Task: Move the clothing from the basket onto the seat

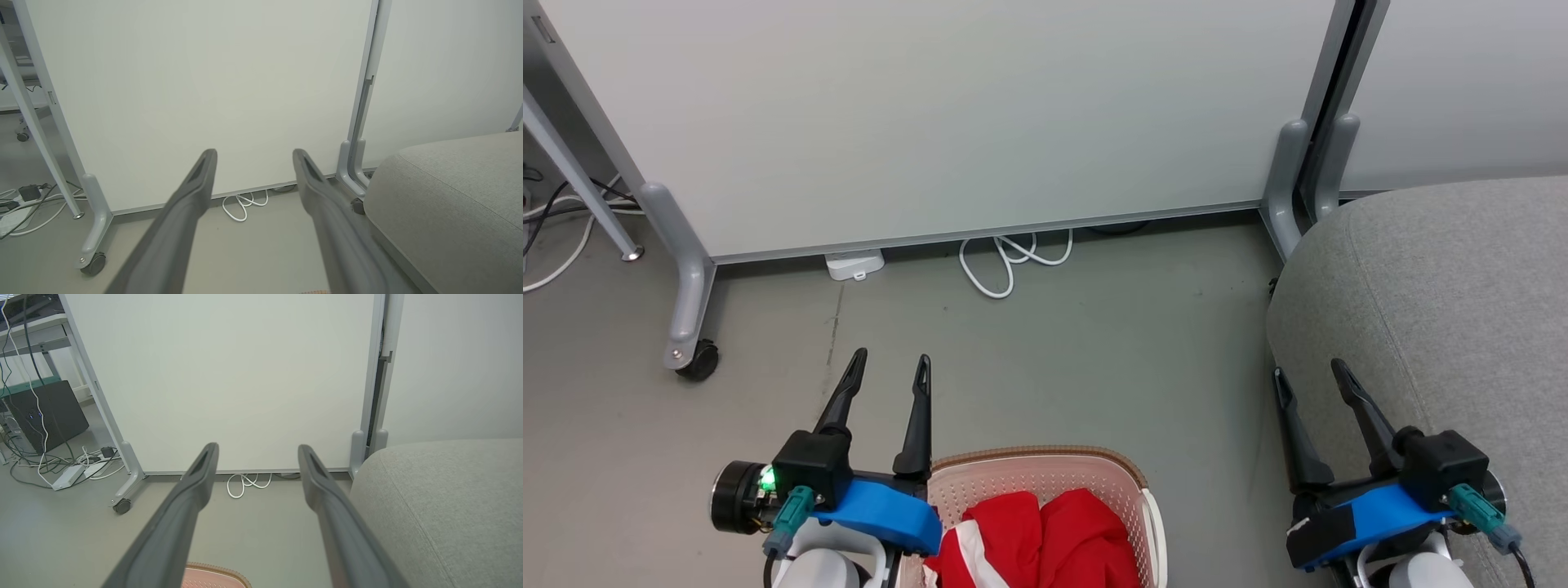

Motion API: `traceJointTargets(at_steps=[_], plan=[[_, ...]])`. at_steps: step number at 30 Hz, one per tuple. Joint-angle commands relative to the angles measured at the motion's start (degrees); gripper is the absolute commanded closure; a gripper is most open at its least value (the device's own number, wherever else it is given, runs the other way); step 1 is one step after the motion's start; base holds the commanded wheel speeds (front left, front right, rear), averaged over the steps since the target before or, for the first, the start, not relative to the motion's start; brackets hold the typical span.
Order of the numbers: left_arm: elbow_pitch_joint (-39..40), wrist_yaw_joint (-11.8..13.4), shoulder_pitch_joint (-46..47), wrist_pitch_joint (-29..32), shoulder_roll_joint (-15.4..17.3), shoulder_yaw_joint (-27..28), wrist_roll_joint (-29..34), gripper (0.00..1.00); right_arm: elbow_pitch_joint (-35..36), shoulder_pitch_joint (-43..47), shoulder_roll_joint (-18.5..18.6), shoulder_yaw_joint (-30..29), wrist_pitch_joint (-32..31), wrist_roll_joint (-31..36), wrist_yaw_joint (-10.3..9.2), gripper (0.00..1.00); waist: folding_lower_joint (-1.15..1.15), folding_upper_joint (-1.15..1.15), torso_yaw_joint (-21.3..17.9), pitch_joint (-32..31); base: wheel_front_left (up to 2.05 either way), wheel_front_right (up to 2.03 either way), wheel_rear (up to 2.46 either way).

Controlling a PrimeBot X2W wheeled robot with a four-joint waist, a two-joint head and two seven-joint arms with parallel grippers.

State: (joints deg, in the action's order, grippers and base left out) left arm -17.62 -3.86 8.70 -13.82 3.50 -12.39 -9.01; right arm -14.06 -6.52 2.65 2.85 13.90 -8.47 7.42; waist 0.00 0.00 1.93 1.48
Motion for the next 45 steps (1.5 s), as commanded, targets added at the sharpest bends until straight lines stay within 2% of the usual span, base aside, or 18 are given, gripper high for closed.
traceJointTargets(at_steps=[1,11,39,45], plan=[[-0.10,-0.13,0.97,-0.54,0.06,0.01,0.72,0.00,-0.05,-0.52,0.37,-0.06,0.40,0.91,0.11,0.00,0.00,0.00,0.01,0.00,0.00,0.00,0.00],[-2.34,-0.67,1.25,-1.51,-0.47,0.72,3.80,0.00,-1.64,-0.67,0.38,-1.24,1.43,4.55,0.08,0.00,0.00,0.00,0.27,-0.02,0.00,0.00,0.00],[-4.82,-0.29,1.49,-1.47,-0.64,0.43,2.07,0.00,-4.26,-0.84,0.36,-3.17,1.40,1.42,0.08,0.00,0.00,0.00,0.29,-0.55,0.00,0.00,0.00],[-6.09,-1.01,2.71,-1.47,-0.64,-0.38,3.05,0.00,-4.13,-1.23,0.36,-2.97,1.40,1.38,0.08,0.00,0.00,0.00,0.14,0.49,0.00,0.00,0.00]])
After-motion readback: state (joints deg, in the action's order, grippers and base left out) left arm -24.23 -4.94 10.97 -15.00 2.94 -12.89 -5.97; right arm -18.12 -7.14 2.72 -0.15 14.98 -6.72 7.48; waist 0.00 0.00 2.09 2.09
